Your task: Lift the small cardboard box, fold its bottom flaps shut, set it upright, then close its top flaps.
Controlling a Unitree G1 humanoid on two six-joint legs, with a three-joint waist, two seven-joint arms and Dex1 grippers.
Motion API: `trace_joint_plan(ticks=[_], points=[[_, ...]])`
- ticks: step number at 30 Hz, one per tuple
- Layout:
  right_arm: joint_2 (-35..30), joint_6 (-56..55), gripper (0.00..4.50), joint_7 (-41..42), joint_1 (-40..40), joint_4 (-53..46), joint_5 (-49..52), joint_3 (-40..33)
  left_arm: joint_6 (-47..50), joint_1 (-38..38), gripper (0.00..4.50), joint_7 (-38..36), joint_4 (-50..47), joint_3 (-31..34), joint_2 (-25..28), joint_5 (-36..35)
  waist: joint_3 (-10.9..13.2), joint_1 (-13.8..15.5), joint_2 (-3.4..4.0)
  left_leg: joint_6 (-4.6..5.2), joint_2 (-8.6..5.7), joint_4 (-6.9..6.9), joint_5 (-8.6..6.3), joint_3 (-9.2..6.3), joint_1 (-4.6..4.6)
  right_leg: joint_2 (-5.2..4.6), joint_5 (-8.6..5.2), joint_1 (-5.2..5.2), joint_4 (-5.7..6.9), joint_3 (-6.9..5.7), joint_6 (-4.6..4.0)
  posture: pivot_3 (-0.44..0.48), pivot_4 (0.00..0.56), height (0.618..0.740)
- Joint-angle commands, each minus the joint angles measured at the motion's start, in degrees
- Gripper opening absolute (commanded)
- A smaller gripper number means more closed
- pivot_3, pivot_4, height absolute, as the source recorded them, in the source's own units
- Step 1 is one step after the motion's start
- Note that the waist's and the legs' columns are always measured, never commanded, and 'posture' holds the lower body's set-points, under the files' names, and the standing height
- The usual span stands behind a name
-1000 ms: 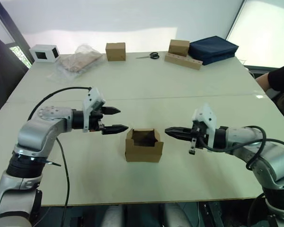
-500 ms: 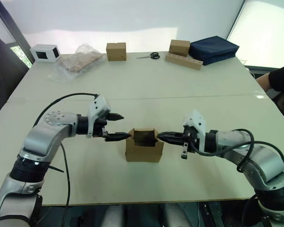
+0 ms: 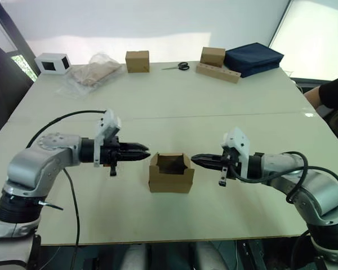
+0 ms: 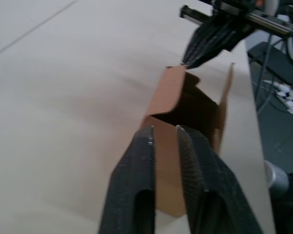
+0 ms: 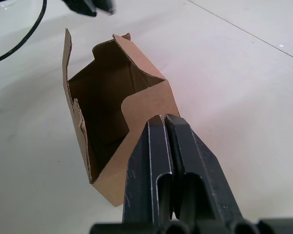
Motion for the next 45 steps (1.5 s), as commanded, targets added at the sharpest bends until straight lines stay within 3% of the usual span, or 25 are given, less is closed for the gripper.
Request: trace_joint_plan(ticks=[1, 16, 45], points=[[0.8, -0.2, 0.00, -0.2, -0.5, -2.9, 0.8, 0.7, -1.3, 0.6, 0.78, 0.7, -1.2, -1.3, 0.5, 1.1, 0.0, 0.0, 0.00, 0.00, 0.00, 0.00, 0.00, 0.00, 0.00, 0.00, 0.00, 0.00, 0.00, 0.00, 0.00, 0.000, 0.150, 0.740], [2.1, -0.3, 0.00, -1.1, -0.8, -2.9, -0.4, 4.3, -5.3, 1.6, 0.78, 2.5, -0.7, -6.9, -2.3, 5.4, 0.0, 0.1, 0.00, 0.00, 0.00, 0.00, 0.00, 0.01, 0.00, -0.01, 0.00, 0.00, -0.02, 0.00, 0.00, 0.000, 0.150, 0.740], [2.5, -3.6, 0.00, -0.7, 0.1, 1.5, -5.7, 7.2, -7.8, 3.1, 0.78, 3.5, 0.6, -8.0, -2.8, 8.0, 0.0, 0.1, 0.00, 0.00, -0.01, 0.00, 0.00, 0.00, 0.00, -0.01, 0.00, 0.01, -0.02, 0.00, 0.00, 0.000, 0.150, 0.740]])
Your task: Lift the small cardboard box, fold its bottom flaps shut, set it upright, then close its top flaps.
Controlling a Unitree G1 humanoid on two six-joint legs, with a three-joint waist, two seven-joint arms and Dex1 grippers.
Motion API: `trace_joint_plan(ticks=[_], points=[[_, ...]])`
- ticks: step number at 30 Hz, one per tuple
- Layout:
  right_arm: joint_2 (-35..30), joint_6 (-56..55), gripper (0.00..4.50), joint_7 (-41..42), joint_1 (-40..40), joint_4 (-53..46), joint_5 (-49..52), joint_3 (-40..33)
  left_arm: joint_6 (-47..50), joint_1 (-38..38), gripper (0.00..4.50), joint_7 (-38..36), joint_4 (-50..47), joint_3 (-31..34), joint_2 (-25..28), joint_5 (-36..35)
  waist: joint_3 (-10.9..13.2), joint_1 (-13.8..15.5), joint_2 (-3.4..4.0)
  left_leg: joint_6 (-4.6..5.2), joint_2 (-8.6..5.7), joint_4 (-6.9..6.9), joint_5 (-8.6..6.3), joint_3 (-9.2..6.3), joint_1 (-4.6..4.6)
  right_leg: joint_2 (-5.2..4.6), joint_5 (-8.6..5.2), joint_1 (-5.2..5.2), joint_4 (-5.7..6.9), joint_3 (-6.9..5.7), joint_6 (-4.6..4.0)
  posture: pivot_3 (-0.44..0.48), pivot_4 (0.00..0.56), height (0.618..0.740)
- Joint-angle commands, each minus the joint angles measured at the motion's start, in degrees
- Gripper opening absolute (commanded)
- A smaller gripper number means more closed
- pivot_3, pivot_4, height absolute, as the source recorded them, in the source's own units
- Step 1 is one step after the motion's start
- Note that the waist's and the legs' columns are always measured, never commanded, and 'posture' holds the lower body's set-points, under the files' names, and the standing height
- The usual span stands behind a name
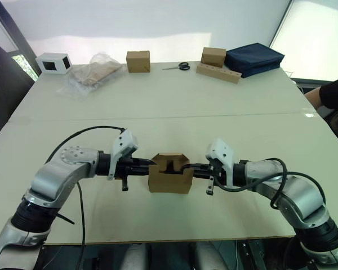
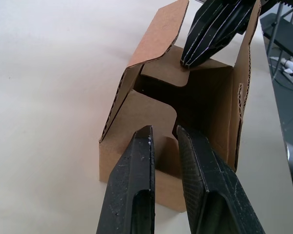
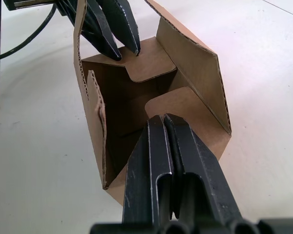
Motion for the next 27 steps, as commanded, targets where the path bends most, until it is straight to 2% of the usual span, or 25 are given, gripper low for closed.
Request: trace_joint_plan(ticks=[1, 11, 21, 27], points=[[0.1, -0.8, 0.00, 0.3, -0.1, -0.2, -0.5, -0.7, -0.5, 0.4, 0.78, 0.4, -0.3, -0.1, -0.1, 0.6, 0.0, 0.0, 0.00, 0.00, 0.00, 0.00, 0.00, 0.00, 0.00, 0.00, 0.00, 0.00, 0.00, 0.00, 0.00, 0.000, 0.150, 0.740], [-0.9, -0.8, 0.00, 0.8, 0.7, -0.5, -0.2, -2.0, -0.8, 0.0, 0.78, 0.4, 0.0, -0.1, -0.1, 0.8, 0.0, 0.0, 0.00, 0.00, 0.00, 0.00, 0.00, 0.00, 0.00, 0.00, 0.00, 0.01, 0.00, 0.00, 0.00, 0.000, 0.150, 0.740], [-4.1, 4.1, 0.00, 1.9, -0.8, -2.9, 9.9, -16.2, 0.3, -1.9, 0.78, 0.0, 0.7, 2.3, 0.1, -1.0, 0.0, 0.1, 0.00, 0.00, 0.00, 0.00, 0.00, 0.00, 0.00, -0.01, 0.00, 0.02, -0.01, 0.00, 0.00, 0.000, 0.150, 0.740], [-6.2, 10.8, 0.00, 1.8, 1.4, -9.8, 21.3, -20.4, 6.1, -6.0, 0.78, -1.5, 2.7, 9.4, 2.1, -8.5, 0.0, 0.0, -0.01, 0.02, 0.01, -0.01, -0.01, -0.01, 0.00, 0.01, 0.00, 0.01, -0.01, 0.00, 0.00, 0.000, 0.150, 0.740]])
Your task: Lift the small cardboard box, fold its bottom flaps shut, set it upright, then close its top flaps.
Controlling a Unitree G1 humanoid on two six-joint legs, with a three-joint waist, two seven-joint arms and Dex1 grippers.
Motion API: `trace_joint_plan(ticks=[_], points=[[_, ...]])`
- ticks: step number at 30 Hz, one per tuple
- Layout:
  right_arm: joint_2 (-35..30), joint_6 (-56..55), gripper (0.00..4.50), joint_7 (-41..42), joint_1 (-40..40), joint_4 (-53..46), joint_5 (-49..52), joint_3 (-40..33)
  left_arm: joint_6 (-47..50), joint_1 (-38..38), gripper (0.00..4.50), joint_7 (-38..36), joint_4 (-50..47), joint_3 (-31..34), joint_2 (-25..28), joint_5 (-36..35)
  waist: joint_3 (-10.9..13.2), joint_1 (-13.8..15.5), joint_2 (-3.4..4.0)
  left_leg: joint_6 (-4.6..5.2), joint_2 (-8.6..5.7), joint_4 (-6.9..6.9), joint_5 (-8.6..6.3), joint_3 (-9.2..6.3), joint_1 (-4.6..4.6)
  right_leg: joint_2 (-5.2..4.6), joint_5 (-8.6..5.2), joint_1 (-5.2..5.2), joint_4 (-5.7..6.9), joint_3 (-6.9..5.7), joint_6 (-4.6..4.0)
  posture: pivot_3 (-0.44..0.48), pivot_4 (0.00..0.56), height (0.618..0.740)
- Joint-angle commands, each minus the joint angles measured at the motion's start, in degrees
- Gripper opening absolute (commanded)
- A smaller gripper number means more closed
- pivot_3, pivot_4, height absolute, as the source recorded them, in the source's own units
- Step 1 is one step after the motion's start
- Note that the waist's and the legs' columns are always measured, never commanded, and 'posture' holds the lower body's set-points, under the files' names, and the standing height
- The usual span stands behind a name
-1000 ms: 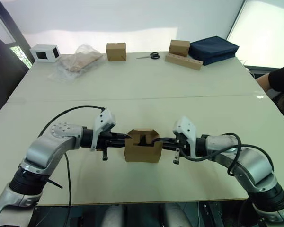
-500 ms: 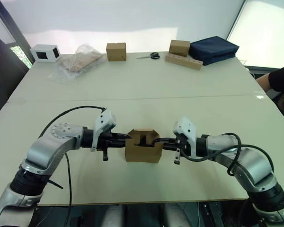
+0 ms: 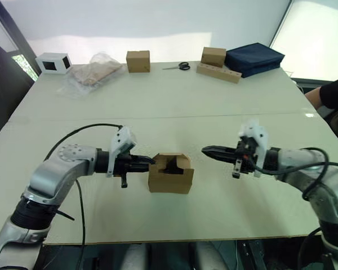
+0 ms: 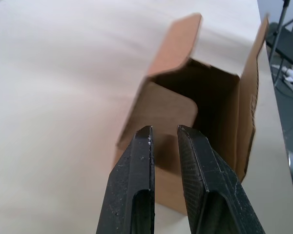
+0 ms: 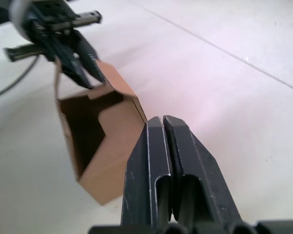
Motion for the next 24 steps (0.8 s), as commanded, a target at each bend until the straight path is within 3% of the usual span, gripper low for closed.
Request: trace_joint_plan(ticks=[1, 11, 17, 24], points=[[-1.3, 3.6, 0.00, 0.1, 1.3, -7.2, 7.8, -1.3, 3.4, -4.3, 0.78, -1.1, 1.4, 6.6, 1.9, -5.3, 0.0, 0.0, 0.00, 0.00, 0.00, 0.00, 0.00, -0.01, 0.00, 0.01, 0.00, 0.00, 0.00, -0.01, 0.00, 0.000, 0.150, 0.740], [-0.2, 5.5, 0.00, -5.8, 1.2, -13.9, 9.9, 7.0, -9.1, -9.5, 0.78, -4.9, 15.5, -0.7, 2.1, 7.0, 0.0, 0.0, 0.00, -0.01, 0.00, 0.00, 0.00, 0.02, 0.00, 0.00, 0.00, 0.01, -0.04, 0.00, 0.00, 0.000, 0.150, 0.740], [-1.4, 4.0, 0.00, -7.7, -2.4, -13.8, 2.0, 15.2, -17.5, -13.9, 0.78, -7.6, 28.1, -5.0, -2.8, 13.4, 0.0, 0.1, 0.00, -0.02, -0.02, 0.01, 0.01, 0.01, -0.01, 0.00, 0.00, 0.00, -0.05, -0.01, 0.00, 0.000, 0.150, 0.740], [-0.6, 3.1, 0.00, -7.9, -4.4, -13.4, -1.4, 17.5, -26.1, -20.0, 0.78, -13.1, 43.3, -8.4, -8.3, 19.0, 0.0, 0.0, -0.01, -0.01, -0.02, 0.01, 0.01, 0.02, -0.02, 0.02, 0.00, -0.02, -0.04, -0.01, 0.00, 0.000, 0.150, 0.740]])
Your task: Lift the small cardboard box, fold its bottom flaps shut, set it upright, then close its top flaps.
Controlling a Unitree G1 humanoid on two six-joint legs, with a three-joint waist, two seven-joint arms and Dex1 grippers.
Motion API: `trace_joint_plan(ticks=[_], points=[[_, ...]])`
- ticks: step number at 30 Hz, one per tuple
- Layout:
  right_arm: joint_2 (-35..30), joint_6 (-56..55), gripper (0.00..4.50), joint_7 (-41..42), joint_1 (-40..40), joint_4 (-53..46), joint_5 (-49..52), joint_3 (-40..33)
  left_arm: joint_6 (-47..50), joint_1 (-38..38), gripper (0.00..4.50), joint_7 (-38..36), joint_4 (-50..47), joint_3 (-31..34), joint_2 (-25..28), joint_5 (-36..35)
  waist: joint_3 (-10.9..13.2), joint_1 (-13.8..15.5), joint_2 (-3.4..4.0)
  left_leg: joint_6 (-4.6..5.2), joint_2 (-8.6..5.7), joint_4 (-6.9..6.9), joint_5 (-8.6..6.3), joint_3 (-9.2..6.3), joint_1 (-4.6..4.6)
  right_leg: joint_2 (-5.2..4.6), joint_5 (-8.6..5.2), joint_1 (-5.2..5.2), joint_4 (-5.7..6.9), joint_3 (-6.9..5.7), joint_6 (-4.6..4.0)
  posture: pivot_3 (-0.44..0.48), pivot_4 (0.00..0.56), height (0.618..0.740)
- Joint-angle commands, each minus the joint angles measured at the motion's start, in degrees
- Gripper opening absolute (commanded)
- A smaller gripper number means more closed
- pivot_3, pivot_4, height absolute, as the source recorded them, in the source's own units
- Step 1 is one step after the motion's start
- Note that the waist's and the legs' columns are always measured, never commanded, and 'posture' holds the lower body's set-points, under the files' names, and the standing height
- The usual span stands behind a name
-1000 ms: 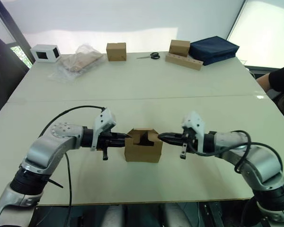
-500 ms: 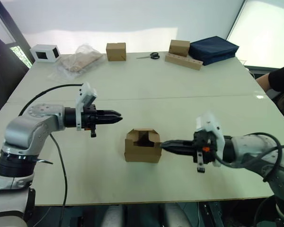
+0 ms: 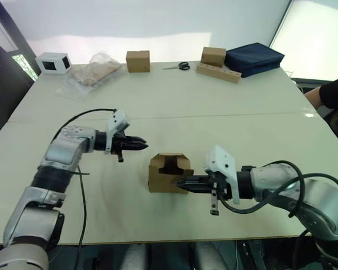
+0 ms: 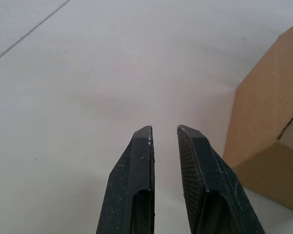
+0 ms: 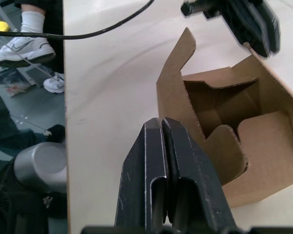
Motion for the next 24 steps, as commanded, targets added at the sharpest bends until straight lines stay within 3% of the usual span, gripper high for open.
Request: trace_joint_plan(ticks=[1, 11, 24], points=[[0.2, -0.9, 0.00, -0.4, -1.7, -1.3, -1.6, 0.7, -4.2, -4.8, 0.78, -3.8, 6.9, -0.6, -2.8, 2.1, 0.0, 0.0, 0.00, 0.00, 0.00, 0.00, 0.00, 0.00, -0.01, 0.00, 0.00, -0.01, 0.00, 0.00, 0.00, 0.000, 0.150, 0.740], [-1.3, 1.1, 0.00, -1.0, -3.5, -3.0, -4.4, 2.9, -11.8, -14.6, 0.78, -14.8, 24.7, -4.7, -9.9, 9.5, 0.0, -0.1, -0.01, 0.00, -0.02, 0.01, 0.00, -0.01, -0.04, 0.00, 0.00, -0.03, 0.00, -0.02, 0.00, 0.000, 0.150, 0.740], [0.5, 0.0, 0.00, -1.7, -2.7, -2.0, -8.6, 6.2, -12.8, -15.5, 0.78, -18.0, 26.8, -4.1, -14.7, 11.7, 0.0, -0.1, -0.02, 0.02, -0.02, 0.02, -0.01, -0.03, -0.05, 0.00, 0.00, -0.03, 0.01, -0.02, 0.00, 0.000, 0.150, 0.740]])
